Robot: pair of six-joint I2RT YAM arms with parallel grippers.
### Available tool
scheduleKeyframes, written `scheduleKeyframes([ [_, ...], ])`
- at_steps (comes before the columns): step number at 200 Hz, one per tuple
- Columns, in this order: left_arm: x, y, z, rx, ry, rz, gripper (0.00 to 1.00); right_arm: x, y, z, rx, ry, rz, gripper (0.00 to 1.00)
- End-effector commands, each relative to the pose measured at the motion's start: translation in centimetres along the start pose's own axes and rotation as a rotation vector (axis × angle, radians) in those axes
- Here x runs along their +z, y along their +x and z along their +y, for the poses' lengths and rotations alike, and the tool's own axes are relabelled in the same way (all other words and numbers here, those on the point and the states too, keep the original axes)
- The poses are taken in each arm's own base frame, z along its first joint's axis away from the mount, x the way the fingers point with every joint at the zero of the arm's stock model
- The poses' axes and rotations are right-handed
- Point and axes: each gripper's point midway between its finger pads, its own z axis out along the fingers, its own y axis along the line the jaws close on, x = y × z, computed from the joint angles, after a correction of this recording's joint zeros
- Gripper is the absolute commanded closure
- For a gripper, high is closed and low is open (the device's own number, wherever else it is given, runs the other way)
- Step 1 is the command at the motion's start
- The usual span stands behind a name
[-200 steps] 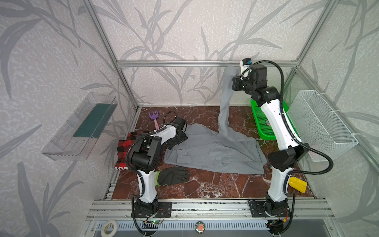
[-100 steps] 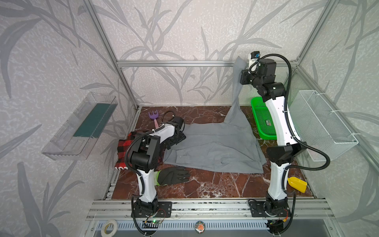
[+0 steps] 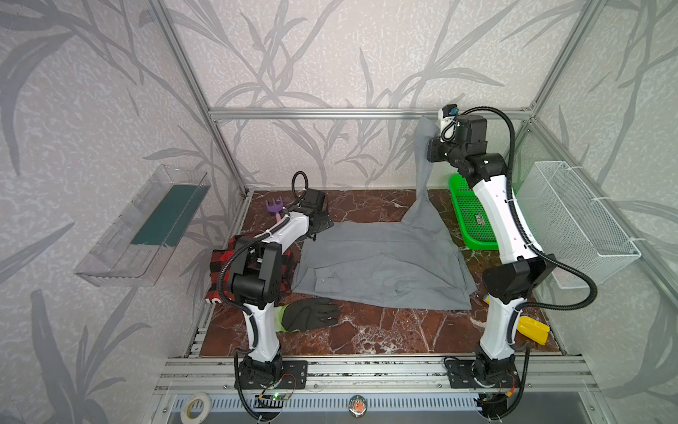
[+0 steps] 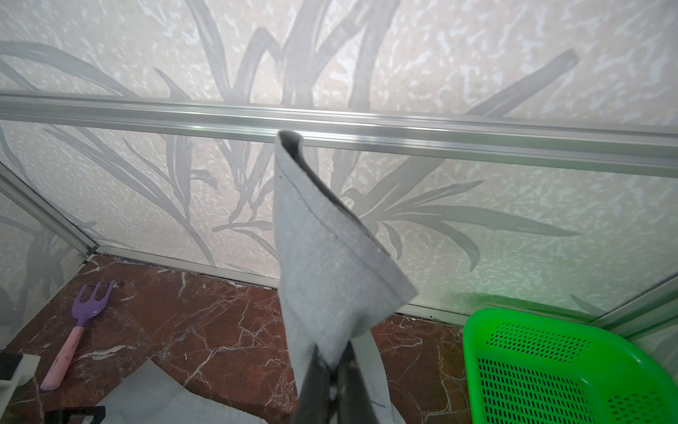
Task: Fold and stack the long sleeve shirts
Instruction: 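Lift the grasped corner high with the right gripper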
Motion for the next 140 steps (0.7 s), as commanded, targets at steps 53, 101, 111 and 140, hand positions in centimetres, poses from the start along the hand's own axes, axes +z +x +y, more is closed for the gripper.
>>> scheduleKeyframes([
  [53, 4.4, -1.4, -3.1, 0.105, 0.206, 0.011, 0.23, -6.1, -4.8, 1.0, 0.005, -0.047, -0.194, 1.0],
  [101, 5.8, -1.4, -2.1, 0.124, 0.174, 0.021, 0.24, -6.7, -4.5, 1.1, 0.026, -0.068, -0.215, 1.0],
  [111, 6.0, -1.5, -2.1, 0.135, 0.173, 0.02, 0.24, -6.6, -4.3, 1.2, 0.029, -0.073, -0.209, 1.0],
  [140, 6.9, -1.2, -2.3, 0.169, 0.173, 0.038, 0.34, -7.5, -4.5, 1.3, 0.035, -0.078, -0.226, 1.0],
])
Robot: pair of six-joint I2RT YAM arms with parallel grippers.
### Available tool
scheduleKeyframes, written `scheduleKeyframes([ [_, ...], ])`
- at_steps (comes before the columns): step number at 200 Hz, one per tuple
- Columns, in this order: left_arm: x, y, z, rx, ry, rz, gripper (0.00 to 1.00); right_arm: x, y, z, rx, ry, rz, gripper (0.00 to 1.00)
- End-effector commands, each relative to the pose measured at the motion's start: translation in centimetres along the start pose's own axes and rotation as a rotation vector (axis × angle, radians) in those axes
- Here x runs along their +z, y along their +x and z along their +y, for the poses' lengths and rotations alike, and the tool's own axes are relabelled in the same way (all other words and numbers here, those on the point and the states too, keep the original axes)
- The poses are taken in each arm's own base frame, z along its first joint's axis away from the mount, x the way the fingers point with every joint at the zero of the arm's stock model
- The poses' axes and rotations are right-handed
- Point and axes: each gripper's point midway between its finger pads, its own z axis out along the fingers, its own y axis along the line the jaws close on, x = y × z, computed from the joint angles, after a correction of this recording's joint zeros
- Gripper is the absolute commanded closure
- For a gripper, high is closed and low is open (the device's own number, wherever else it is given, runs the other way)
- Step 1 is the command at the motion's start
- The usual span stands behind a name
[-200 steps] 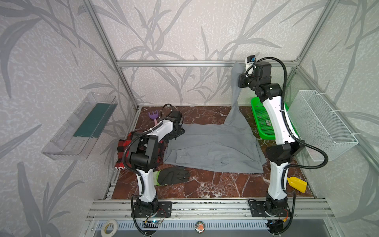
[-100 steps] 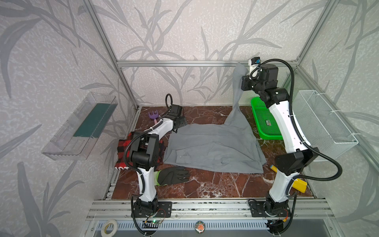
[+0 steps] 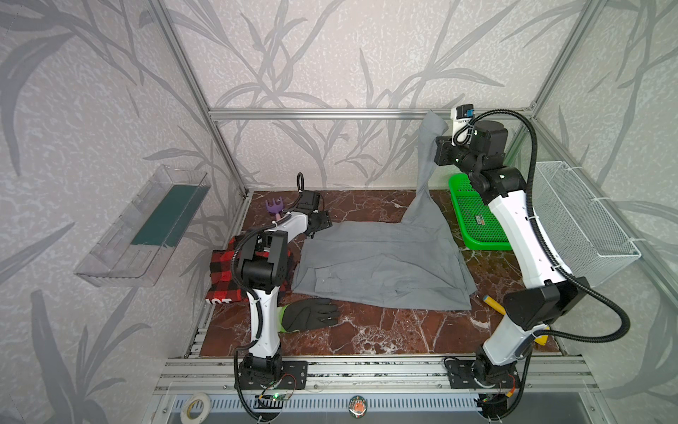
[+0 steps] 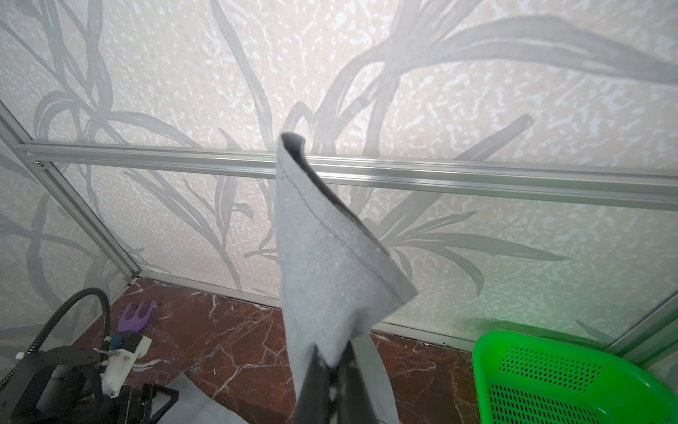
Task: Fold and stack the long sleeve shirts
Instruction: 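Lift the grasped corner high with the right gripper, then carry the lifted corner toward the robot with the right gripper while the left holds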
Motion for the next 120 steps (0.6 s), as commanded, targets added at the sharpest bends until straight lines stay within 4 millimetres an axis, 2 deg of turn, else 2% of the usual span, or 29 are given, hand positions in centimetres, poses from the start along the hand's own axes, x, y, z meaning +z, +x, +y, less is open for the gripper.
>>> scheduleKeyframes([
  [1, 0.6, -0.7, -0.4, 0.049, 0.016, -0.002, 0.35, -2.2, -2.8, 0.5, 0.012, -0.024, -0.094, 1.0],
  [19, 1.1, -0.3, -0.3, 0.066, 0.007, 0.022, 0.41, -2.4, -2.9, 0.5, 0.018, -0.024, -0.105, 1.0],
  [43, 1.4, 0.2, 0.4, 0.086, -0.025, 0.041, 0.42, -2.8, -3.0, 0.5, 0.018, -0.022, -0.114, 1.0],
  [55, 1.5, 0.4, 0.7, 0.1, -0.039, 0.046, 0.4, -2.9, -3.2, 0.6, 0.024, -0.028, -0.118, 1.0],
  [79, 1.2, 0.4, 1.6, 0.117, -0.089, 0.049, 0.29, -3.0, -3.3, 0.8, 0.034, -0.041, -0.121, 1.0],
  [120, 0.9, 0.4, 2.8, 0.126, -0.173, 0.053, 0.28, -3.2, -3.2, 0.9, 0.043, -0.045, -0.125, 1.0],
])
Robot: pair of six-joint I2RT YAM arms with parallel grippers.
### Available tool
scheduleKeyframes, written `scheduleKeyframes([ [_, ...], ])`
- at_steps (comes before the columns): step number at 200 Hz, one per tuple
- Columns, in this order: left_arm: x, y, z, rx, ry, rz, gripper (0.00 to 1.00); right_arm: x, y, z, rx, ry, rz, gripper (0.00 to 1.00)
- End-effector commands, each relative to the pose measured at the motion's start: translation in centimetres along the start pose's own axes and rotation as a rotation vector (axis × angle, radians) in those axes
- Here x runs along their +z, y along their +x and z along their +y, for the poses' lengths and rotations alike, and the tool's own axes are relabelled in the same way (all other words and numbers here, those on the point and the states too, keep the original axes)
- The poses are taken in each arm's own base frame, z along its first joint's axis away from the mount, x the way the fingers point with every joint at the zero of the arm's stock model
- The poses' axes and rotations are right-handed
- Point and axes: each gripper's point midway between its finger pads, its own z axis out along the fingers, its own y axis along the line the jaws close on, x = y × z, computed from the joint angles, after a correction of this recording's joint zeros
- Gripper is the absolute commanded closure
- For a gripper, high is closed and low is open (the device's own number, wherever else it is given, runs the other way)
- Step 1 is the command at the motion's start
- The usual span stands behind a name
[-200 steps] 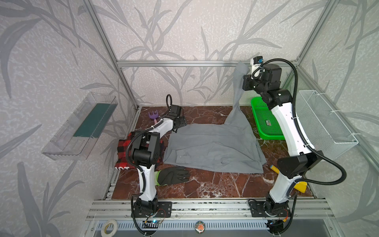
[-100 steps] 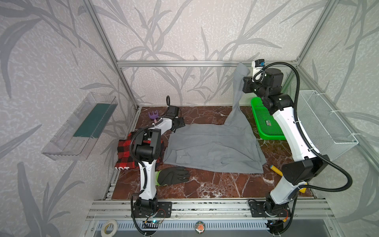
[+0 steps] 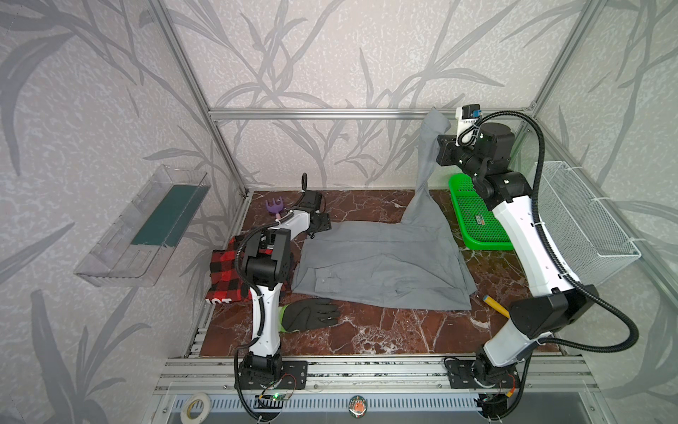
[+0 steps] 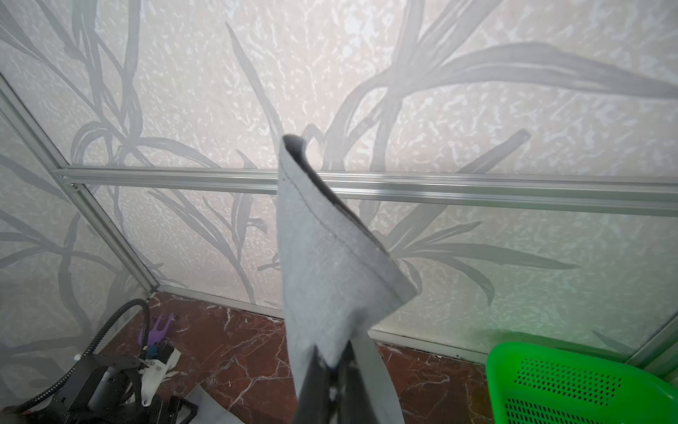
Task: Fold and stack the long sleeve shirts
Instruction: 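Carry the lifted corner toward the robot with the right gripper while the left holds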
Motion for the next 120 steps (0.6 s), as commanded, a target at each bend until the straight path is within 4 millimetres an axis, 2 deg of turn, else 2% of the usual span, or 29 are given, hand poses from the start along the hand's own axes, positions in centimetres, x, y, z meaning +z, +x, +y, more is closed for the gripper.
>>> scheduleKeyframes([
  [1, -0.1, -0.2, 1.2, 0.029, -0.08, 0.01, 0.28, -1.5, -2.1, 0.4, 0.011, -0.017, -0.07, 1.0],
  [44, 1.1, 1.1, 1.0, 0.031, -0.095, 0.065, 0.35, -1.8, -2.1, 0.4, 0.01, -0.017, -0.071, 1.0],
  [76, 1.5, 1.4, 0.3, 0.052, -0.093, 0.085, 0.36, -2.0, -2.1, 0.5, 0.009, -0.021, -0.076, 1.0],
  [99, 1.9, 1.7, -0.1, 0.066, -0.086, 0.102, 0.49, -2.1, -2.1, 0.6, 0.01, -0.027, -0.075, 1.0],
  [120, 2.3, 2.2, 0.0, 0.064, -0.089, 0.114, 0.55, -2.2, -2.1, 0.6, 0.006, -0.025, -0.077, 1.0],
])
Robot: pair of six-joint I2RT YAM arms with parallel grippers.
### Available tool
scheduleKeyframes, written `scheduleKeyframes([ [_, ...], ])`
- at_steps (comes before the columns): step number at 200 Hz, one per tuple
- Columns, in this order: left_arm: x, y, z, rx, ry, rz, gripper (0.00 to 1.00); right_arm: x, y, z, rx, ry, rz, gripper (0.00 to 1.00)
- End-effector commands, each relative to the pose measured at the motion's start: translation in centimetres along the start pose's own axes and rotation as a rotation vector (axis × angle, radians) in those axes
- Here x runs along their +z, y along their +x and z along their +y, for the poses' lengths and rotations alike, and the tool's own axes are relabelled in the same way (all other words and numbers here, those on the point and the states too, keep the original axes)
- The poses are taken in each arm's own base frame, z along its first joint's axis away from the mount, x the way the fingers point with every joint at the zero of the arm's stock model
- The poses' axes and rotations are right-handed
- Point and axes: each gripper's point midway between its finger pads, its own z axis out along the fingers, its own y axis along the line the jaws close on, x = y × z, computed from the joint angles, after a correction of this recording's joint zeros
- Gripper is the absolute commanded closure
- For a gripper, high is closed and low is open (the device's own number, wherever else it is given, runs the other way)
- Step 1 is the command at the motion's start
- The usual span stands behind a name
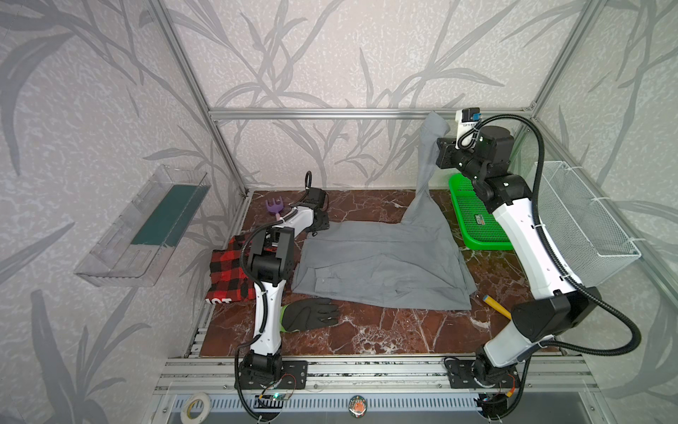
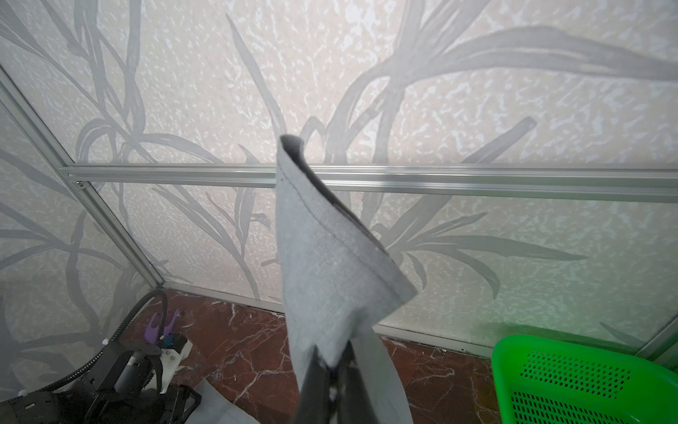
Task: Fold and stack the long sleeve shirts
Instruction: 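Carry the lifted corner toward the robot with the right gripper while the left holds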
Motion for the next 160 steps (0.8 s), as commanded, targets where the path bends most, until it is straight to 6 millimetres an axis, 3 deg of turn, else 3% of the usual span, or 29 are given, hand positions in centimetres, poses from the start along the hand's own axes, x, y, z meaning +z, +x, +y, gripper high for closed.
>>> scheduleKeyframes([
  [1, 1.4, 2.5, 0.3, 0.022, -0.021, 0.088, 0.56, -1.8, -2.5, 0.5, -0.006, -0.015, -0.077, 1.0],
  [40, 1.3, 2.6, 0.5, 0.025, -0.034, 0.094, 0.69, -1.8, -2.4, 0.5, 0.003, -0.018, -0.083, 1.0],
  [77, 1.2, 2.4, 0.4, 0.026, -0.029, 0.089, 1.0, -2.0, -2.2, 0.6, 0.013, -0.024, -0.085, 1.0],
  [99, -0.1, 1.0, 0.2, 0.02, -0.017, 0.044, 1.0, -2.7, -2.6, 0.7, 0.018, -0.023, -0.093, 1.0],
  [129, -3.4, -1.5, 0.0, -0.011, 0.026, -0.107, 1.0, -4.1, -3.0, 0.6, 0.034, -0.01, -0.117, 1.0],
  [160, -5.6, -1.6, 0.4, -0.067, 0.063, -0.225, 1.0, -5.7, -2.8, 0.5, 0.067, 0.0, -0.121, 1.0],
])
